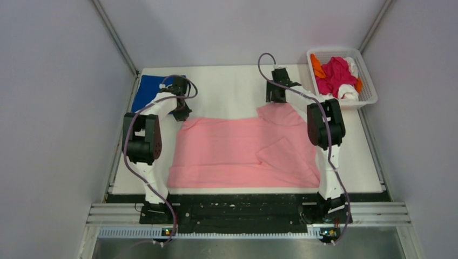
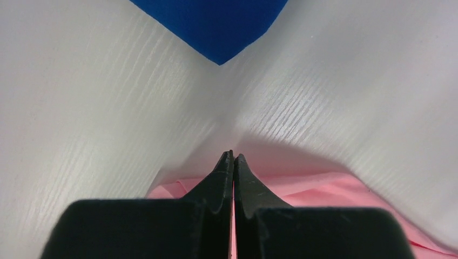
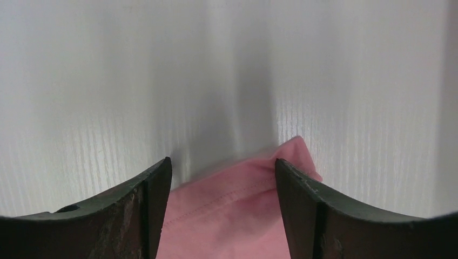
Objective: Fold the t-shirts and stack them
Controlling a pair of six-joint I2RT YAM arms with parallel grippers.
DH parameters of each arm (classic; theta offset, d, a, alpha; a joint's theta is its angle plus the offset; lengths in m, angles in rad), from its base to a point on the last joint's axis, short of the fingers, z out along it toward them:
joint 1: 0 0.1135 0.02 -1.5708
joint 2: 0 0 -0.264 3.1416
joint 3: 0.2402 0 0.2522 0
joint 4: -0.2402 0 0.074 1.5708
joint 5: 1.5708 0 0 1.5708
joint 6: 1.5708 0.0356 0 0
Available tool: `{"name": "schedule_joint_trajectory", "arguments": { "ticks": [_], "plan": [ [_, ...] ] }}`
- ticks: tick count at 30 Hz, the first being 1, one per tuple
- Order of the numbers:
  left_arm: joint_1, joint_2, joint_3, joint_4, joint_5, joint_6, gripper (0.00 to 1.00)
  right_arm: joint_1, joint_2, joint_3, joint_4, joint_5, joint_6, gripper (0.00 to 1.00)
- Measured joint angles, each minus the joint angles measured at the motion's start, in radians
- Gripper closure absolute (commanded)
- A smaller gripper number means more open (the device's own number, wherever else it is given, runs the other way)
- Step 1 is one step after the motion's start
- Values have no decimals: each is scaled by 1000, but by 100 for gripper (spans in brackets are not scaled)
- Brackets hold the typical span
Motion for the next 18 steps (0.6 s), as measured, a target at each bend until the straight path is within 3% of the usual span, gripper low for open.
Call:
{"name": "schedule_joint_trajectory", "arguments": {
  "ticks": [7,14,18],
  "plan": [
    [-10,-21,-13,8,4,3,100,-4,-2,-7,10,-3,11,54],
    [-12,-39,-15,12,8,6,100,-4,-2,-13,30,-12,41,100],
    [-13,-49,-21,14,11,10,100,-4,-2,-13,37,-13,53,100]
  ]
}}
